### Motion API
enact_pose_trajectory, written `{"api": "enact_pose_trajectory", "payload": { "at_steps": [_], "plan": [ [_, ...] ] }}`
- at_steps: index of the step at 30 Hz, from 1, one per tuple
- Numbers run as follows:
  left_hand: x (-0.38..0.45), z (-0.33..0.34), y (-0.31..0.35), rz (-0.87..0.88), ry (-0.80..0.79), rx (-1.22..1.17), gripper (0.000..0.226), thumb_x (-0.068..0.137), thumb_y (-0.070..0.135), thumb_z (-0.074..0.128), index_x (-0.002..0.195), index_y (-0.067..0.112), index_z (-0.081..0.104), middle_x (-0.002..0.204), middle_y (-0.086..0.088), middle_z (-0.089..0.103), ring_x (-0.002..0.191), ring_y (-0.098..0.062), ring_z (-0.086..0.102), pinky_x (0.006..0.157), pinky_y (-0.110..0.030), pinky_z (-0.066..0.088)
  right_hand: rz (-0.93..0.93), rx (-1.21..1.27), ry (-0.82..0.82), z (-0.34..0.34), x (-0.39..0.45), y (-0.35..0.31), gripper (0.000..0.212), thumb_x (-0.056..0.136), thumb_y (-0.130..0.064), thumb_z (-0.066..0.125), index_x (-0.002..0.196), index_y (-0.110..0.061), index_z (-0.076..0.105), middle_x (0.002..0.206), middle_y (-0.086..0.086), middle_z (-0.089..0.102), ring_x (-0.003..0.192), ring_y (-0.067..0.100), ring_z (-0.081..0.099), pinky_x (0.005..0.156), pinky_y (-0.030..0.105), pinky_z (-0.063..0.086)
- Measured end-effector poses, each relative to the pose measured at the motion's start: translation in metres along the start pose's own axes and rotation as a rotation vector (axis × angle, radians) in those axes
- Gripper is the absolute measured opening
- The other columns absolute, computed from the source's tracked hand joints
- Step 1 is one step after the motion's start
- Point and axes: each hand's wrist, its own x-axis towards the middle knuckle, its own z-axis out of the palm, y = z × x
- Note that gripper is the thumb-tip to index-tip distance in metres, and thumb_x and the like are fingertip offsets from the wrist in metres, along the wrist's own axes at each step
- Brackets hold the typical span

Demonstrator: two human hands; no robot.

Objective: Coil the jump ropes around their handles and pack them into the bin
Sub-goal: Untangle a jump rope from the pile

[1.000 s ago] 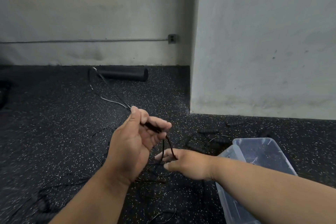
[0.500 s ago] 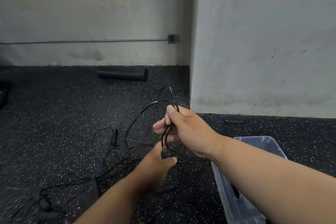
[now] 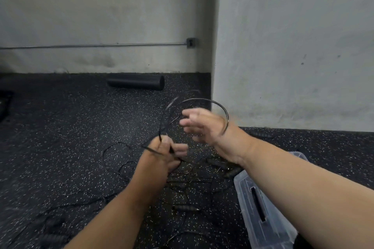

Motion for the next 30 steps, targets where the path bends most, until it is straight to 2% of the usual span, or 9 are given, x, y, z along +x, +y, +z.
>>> {"api": "enact_pose_trajectory", "payload": {
  "at_steps": [4, 7, 9, 13, 17, 20, 24, 27, 30],
  "plan": [
    [0.004, -0.013, 0.025, 0.013, 0.023, -0.369, 0.037, 0.115, 0.028, 0.03, 0.098, 0.008, 0.056, 0.108, -0.022, 0.077, 0.105, -0.034, 0.076, 0.087, -0.045, 0.062, 0.196, -0.16, -0.295, 0.002, -0.007, 0.043, 0.048, 0.089, -0.025, 0.057, 0.135, -0.037, 0.064, 0.136, -0.012, 0.067, 0.129, 0.004, 0.057, 0.11, 0.034, 0.038],
    [0.009, -0.019, 0.033, 0.02, 0.035, -0.576, 0.033, 0.114, 0.033, 0.032, 0.097, 0.014, 0.052, 0.104, -0.02, 0.077, 0.098, -0.03, 0.077, 0.076, -0.036, 0.066, 0.225, -0.378, -0.397, 0.013, -0.014, 0.063, 0.024, 0.098, -0.039, 0.057, 0.117, -0.04, 0.073, 0.13, -0.015, 0.07, 0.127, 0.003, 0.057, 0.118, 0.038, 0.033],
    [0.015, -0.023, 0.033, 0.042, 0.065, -0.659, 0.032, 0.114, 0.034, 0.032, 0.098, 0.015, 0.052, 0.103, -0.018, 0.077, 0.1, -0.03, 0.077, 0.076, -0.035, 0.065, 0.195, -0.47, -0.383, 0.019, -0.016, 0.068, 0.035, 0.107, -0.053, 0.045, 0.099, -0.031, 0.071, 0.122, -0.008, 0.074, 0.121, 0.007, 0.061, 0.118, 0.039, 0.035],
    [0.022, -0.035, 0.021, -0.019, 0.059, -0.667, 0.039, 0.114, 0.04, 0.031, 0.134, 0.014, 0.053, 0.127, -0.016, 0.074, 0.123, -0.032, 0.068, 0.108, -0.05, 0.049, 0.02, -0.551, -0.173, 0.025, -0.017, 0.041, 0.063, 0.108, -0.059, 0.025, 0.077, -0.016, 0.059, 0.078, 0.0, 0.071, 0.087, 0.017, 0.07, 0.101, 0.037, 0.05],
    [0.022, -0.029, -0.012, -0.161, -0.2, -0.212, 0.049, 0.098, 0.028, 0.048, 0.147, 0.033, 0.052, 0.141, 0.003, 0.067, 0.133, -0.019, 0.059, 0.114, -0.047, 0.043, -0.116, -0.142, -0.023, 0.029, -0.011, 0.009, 0.055, 0.11, -0.055, 0.031, 0.071, -0.018, 0.044, 0.063, -0.001, 0.044, 0.065, 0.02, 0.048, 0.092, 0.046, 0.055],
    [0.014, -0.004, -0.034, -0.21, -0.375, 0.183, 0.073, 0.081, 0.023, 0.06, 0.148, 0.047, 0.048, 0.153, 0.017, 0.052, 0.138, -0.006, 0.049, 0.105, -0.031, 0.04, -0.071, 0.314, -0.02, 0.035, -0.009, -0.013, 0.051, 0.11, -0.051, 0.035, 0.07, -0.02, 0.041, 0.062, 0.001, 0.03, 0.059, 0.018, 0.034, 0.078, 0.036, 0.05],
    [-0.003, 0.021, -0.045, -0.125, -0.316, 0.348, 0.044, 0.108, 0.038, 0.054, 0.15, 0.046, 0.043, 0.143, 0.029, 0.054, 0.135, 0.005, 0.048, 0.109, -0.019, 0.034, -0.013, 0.595, -0.066, 0.044, -0.009, -0.028, 0.052, 0.11, -0.053, 0.034, 0.069, -0.021, 0.041, 0.06, 0.0, 0.024, 0.056, 0.016, 0.032, 0.073, 0.033, 0.054],
    [-0.006, 0.022, -0.044, -0.084, -0.28, 0.348, 0.023, 0.111, 0.039, 0.046, 0.133, 0.042, 0.054, 0.12, 0.031, 0.063, 0.112, 0.025, 0.052, 0.086, 0.003, 0.037, 0.037, 0.774, -0.103, 0.049, -0.007, -0.032, 0.054, 0.108, -0.055, 0.034, 0.068, -0.02, 0.041, 0.057, -0.002, 0.026, 0.054, 0.015, 0.033, 0.076, 0.036, 0.054],
    [-0.004, 0.018, -0.042, -0.042, -0.244, 0.311, 0.023, 0.11, 0.042, 0.044, 0.107, 0.037, 0.067, 0.113, 0.025, 0.073, 0.112, 0.014, 0.06, 0.092, -0.01, 0.044, 0.029, 0.816, -0.102, 0.049, -0.005, -0.035, 0.053, 0.108, -0.055, 0.034, 0.07, -0.019, 0.042, 0.058, -0.001, 0.03, 0.055, 0.015, 0.037, 0.083, 0.039, 0.055]
  ]
}}
